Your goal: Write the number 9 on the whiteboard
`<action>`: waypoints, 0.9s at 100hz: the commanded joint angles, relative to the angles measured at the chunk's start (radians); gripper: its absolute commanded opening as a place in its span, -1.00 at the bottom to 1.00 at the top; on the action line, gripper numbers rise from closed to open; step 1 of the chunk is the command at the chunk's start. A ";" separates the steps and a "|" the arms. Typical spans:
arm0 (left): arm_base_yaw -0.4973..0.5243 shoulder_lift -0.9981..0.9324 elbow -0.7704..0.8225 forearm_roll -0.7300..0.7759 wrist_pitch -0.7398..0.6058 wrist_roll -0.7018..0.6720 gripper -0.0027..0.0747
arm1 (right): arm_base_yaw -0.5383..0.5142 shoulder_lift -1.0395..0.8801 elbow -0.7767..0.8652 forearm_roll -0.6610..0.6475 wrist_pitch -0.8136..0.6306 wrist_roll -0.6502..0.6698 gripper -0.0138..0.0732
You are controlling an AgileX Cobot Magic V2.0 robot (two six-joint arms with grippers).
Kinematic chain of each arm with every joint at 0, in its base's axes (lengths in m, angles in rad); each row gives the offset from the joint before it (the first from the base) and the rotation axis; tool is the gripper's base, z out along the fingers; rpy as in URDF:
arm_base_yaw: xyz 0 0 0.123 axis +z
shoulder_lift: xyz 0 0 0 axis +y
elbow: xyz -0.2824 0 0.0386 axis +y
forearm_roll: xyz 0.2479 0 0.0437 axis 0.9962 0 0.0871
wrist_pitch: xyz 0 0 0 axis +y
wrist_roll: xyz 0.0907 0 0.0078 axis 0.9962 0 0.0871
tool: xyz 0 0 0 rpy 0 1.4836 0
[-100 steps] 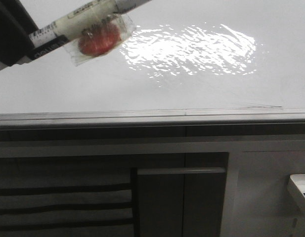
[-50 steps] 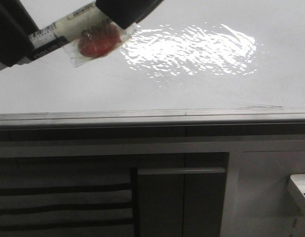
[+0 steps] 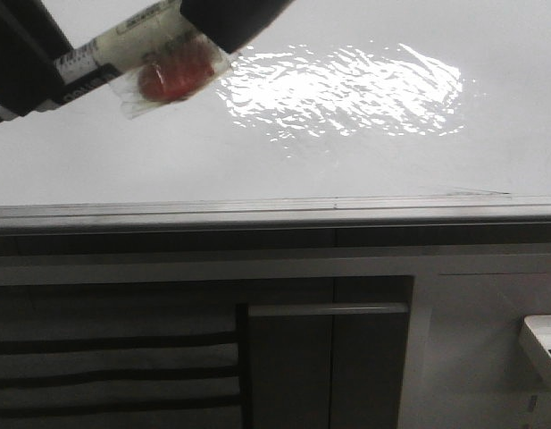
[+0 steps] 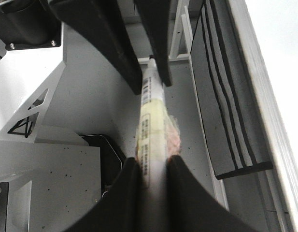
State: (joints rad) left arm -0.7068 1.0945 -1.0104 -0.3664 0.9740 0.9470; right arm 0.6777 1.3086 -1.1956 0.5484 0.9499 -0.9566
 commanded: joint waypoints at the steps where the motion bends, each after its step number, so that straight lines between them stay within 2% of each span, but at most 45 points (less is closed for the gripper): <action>1: -0.004 -0.017 -0.034 -0.040 -0.071 -0.012 -0.46 | -0.002 -0.022 -0.034 0.017 -0.040 -0.007 -0.79; 8: 0.000 -0.021 -0.034 -0.021 -0.090 -0.018 -0.16 | -0.002 -0.024 -0.034 0.002 -0.040 -0.005 -0.79; 15: 0.018 -0.038 -0.034 -0.010 -0.103 -0.030 0.03 | -0.006 -0.038 -0.034 -0.030 -0.045 0.025 -0.79; 21: 0.042 -0.064 -0.034 -0.003 -0.103 -0.062 0.07 | -0.006 -0.063 -0.036 -0.116 -0.054 0.090 -0.79; 28: 0.076 -0.102 -0.034 -0.001 -0.103 -0.097 0.07 | -0.006 -0.102 -0.036 -0.254 -0.066 0.229 -0.79; 40: 0.168 -0.177 -0.026 -0.001 -0.108 -0.147 0.07 | -0.010 -0.175 -0.034 -0.484 -0.063 0.561 -0.79; 45: 0.207 -0.207 -0.013 -0.003 -0.114 -0.173 0.07 | -0.033 -0.208 -0.023 -0.534 -0.064 0.669 -0.79; 57: 0.287 -0.286 0.044 -0.021 -0.146 -0.220 0.07 | -0.140 -0.290 0.045 -0.539 -0.127 0.867 -0.79; 62: 0.314 -0.316 0.081 -0.038 -0.174 -0.232 0.07 | -0.185 -0.317 0.085 -0.529 -0.156 0.910 -0.79; 73: 0.359 -0.368 0.152 -0.085 -0.246 -0.232 0.07 | -0.244 -0.359 0.181 -0.477 -0.243 0.913 -0.79; 90: 0.373 -0.381 0.199 -0.089 -0.297 -0.232 0.07 | -0.245 -0.359 0.253 -0.472 -0.327 0.913 -0.79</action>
State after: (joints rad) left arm -0.3404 0.7166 -0.7963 -0.4132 0.7648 0.7297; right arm 0.4403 0.9629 -0.9365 0.0646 0.7304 -0.0472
